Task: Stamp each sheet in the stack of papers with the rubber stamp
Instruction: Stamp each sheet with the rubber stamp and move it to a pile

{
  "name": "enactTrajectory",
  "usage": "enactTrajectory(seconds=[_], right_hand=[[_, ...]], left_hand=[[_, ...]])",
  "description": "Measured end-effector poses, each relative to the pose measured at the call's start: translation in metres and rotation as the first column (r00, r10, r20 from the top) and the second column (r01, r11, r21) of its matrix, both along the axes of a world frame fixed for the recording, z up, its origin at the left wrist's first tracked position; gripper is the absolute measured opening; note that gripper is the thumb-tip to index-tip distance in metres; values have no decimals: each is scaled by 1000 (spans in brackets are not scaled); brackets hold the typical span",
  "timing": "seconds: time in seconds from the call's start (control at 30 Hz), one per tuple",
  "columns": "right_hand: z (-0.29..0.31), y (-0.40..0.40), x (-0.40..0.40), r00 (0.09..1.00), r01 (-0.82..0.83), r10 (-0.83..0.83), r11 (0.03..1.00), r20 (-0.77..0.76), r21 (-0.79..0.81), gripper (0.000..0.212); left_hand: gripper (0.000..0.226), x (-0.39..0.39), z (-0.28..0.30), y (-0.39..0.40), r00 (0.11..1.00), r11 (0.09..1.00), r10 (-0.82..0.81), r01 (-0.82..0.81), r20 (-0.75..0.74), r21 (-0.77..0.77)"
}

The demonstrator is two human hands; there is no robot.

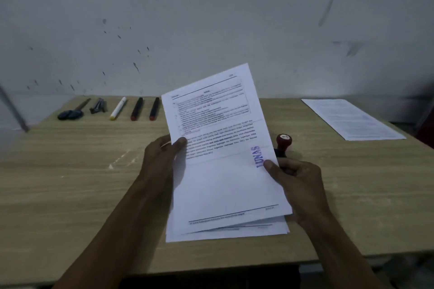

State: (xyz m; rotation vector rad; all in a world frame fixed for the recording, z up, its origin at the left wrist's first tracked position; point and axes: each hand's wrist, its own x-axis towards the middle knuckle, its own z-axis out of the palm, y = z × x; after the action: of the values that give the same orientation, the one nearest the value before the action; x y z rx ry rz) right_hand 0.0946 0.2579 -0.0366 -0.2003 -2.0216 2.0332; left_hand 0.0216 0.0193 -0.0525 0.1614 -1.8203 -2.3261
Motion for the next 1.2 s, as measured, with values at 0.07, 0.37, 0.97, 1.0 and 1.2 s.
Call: enactTrajectory(seconds=[0.07, 0.37, 0.97, 1.0, 1.2], right_hand=[[5, 3, -1, 1000, -5, 5, 1000, -3, -29, 9], [42, 52, -23, 989, 114, -109, 992, -104, 46, 15], [42, 273, -110, 793, 385, -609, 520, 14, 762, 30], [36, 285, -116, 783, 379, -622, 501, 19, 778, 32], [8, 341, -151, 760, 274, -648, 386, 47, 881, 29]], left_hand=[[8, -4, 5, -3, 1000, 1000, 14, -14, 4, -16], [11, -46, 63, 38, 989, 995, -3, -11, -149, -95], [33, -148, 95, 275, 964, 746, -243, 113, -110, -657], [31, -155, 91, 285, 963, 720, -258, 137, -79, -681], [9, -200, 72, 348, 917, 575, -363, 359, 164, -735]])
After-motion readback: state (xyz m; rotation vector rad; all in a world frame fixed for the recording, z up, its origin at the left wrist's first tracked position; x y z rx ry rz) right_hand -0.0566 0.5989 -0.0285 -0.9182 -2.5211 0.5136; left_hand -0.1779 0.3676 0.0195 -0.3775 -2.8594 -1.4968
